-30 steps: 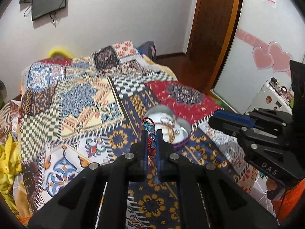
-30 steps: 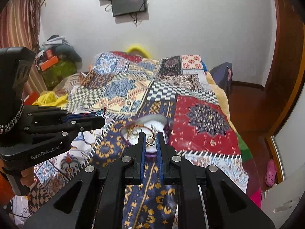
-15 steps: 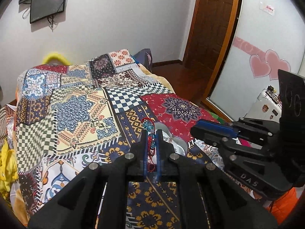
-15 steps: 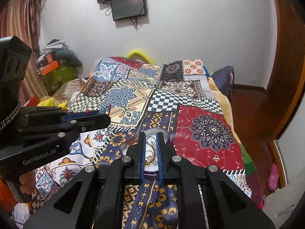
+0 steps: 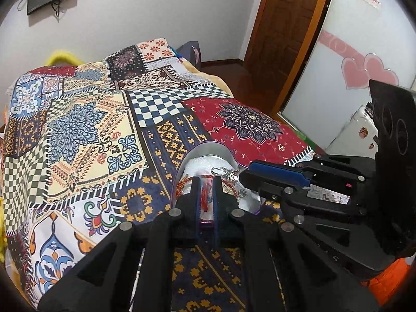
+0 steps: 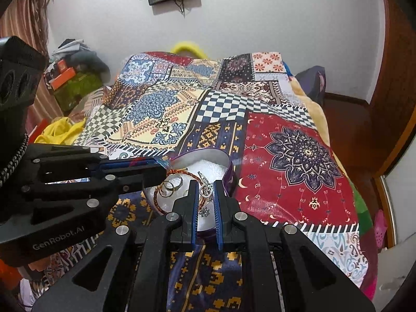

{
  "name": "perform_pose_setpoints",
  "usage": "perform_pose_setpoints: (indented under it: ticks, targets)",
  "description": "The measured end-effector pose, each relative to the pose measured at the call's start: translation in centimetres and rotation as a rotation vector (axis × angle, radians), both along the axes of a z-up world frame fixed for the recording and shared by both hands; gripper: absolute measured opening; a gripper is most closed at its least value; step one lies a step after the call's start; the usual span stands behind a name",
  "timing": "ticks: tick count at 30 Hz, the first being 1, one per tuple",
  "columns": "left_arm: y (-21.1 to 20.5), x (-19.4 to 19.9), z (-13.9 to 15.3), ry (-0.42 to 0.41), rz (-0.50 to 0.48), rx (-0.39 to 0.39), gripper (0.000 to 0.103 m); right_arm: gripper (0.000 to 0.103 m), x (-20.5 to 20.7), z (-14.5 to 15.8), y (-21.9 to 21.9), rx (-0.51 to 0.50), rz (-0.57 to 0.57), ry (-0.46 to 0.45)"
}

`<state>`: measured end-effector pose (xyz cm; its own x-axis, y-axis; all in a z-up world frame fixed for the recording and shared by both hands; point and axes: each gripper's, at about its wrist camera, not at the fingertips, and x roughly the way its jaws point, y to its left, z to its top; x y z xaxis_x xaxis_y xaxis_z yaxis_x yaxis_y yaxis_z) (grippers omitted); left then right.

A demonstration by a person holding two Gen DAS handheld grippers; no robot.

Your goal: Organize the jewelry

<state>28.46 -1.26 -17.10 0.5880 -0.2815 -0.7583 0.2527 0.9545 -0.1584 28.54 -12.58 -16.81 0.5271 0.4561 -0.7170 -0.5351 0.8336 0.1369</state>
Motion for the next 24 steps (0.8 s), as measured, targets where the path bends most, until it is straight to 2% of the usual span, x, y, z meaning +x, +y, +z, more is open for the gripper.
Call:
perform_pose_setpoints:
  ticks: [7,12,17,20,24]
  targets:
    - [0.3,0.5,-0.4,0.019,0.008,-0.016,0.006,0.01,0.0,-0.3,0.0,-0.015,0.01,0.002]
    - [0.8,-0.1,0.4,0.001,0.028,-0.007,0.015,0.01,0.2,-0.3,0.1,-0.026,0.018,0.023]
    - [0.9,-1.8,2.2,-0.066,0.059,0.036,0.023,0.011,-0.5,0.6,-0.1,-0.024,0.017,0.019]
    - [1.0,-3.2,3.8,-0.115,0.077,0.047,0.03,0.016,-1.1,1.6,-0.3,-0.023,0.005,-0.003]
    - [1.1,-5.3,6.4,-0.188,0.102,0.062,0.031,0.018,-2.6,3.7,-1.0,-0.003,-0.007,-0.049]
